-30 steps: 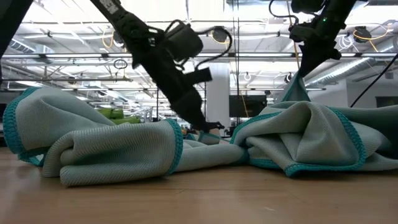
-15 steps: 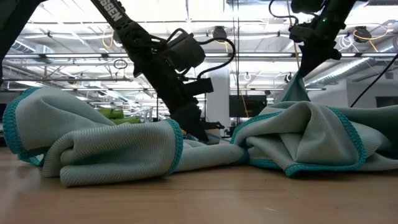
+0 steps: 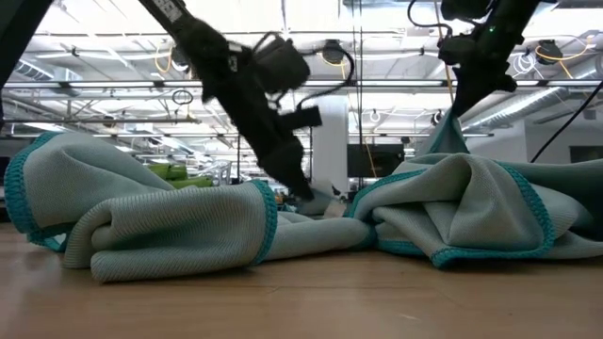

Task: Fold microfiber towels
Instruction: Fold the top center blue microfiber cloth

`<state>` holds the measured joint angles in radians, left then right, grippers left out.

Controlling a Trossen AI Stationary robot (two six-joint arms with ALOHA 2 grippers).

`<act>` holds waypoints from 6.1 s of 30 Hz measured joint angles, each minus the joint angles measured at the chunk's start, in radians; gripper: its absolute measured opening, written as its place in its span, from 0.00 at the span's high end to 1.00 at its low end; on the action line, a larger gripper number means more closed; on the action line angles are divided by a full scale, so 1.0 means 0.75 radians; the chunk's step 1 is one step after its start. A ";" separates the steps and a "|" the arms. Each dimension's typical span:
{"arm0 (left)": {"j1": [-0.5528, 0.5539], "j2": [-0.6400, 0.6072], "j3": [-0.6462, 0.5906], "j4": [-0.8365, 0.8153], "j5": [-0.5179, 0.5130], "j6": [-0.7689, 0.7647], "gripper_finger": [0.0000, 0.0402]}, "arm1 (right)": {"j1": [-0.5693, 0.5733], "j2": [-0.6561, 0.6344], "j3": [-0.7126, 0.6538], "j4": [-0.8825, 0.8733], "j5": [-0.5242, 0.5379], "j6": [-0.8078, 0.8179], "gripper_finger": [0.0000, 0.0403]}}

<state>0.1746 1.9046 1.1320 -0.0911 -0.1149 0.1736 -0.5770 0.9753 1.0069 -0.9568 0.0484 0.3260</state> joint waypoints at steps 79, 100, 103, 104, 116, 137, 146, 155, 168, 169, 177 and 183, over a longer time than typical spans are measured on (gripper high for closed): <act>0.502 -0.287 0.205 -0.315 -0.154 -0.170 0.98 | -0.394 0.134 -0.116 0.930 -0.159 -0.463 1.00; 0.519 -0.287 0.205 -0.301 -0.130 -0.213 0.99 | -0.531 0.155 -0.116 0.885 -0.055 -0.671 1.00; 0.518 -0.287 0.205 -0.303 -0.127 -0.214 0.98 | -0.531 0.168 -0.115 0.958 -0.099 -0.716 1.00; 0.518 -0.287 0.205 -0.306 -0.124 -0.217 0.98 | -0.539 0.173 -0.115 0.932 -0.099 -0.693 1.00; 0.388 -0.452 0.204 -0.592 0.571 -0.341 0.99 | -0.499 -0.027 -0.115 0.318 -0.818 -0.270 1.00; 0.498 -0.644 0.204 -0.535 0.318 -0.120 0.98 | -0.217 -0.172 -0.115 0.473 -0.453 0.049 1.00; 0.563 -0.305 0.204 -0.377 0.206 -0.107 0.98 | -0.241 0.110 -0.175 0.514 -0.204 -0.240 1.00; 0.530 -0.184 0.204 -0.368 0.207 -0.089 0.99 | -0.288 0.228 -0.266 0.574 -0.270 -0.300 1.00; 0.441 -0.174 0.207 -0.540 0.360 -0.059 0.98 | -0.297 0.224 -0.440 0.565 -0.525 -0.266 1.00; 0.434 -0.164 0.205 -0.553 0.358 -0.052 0.97 | -0.297 0.224 -0.464 0.581 -0.526 -0.265 1.00; 0.419 -0.143 0.205 -0.598 0.327 -0.038 0.98 | -0.286 0.225 -0.597 0.661 -0.685 -0.206 0.99; 0.418 -0.140 0.184 -0.704 0.327 -0.001 0.99 | -0.257 0.225 -0.674 0.699 -0.699 -0.165 0.98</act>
<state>0.4883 1.7993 1.2703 -0.6192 0.1303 0.1728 -0.7700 1.1442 0.5017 -0.4323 -0.4761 0.2025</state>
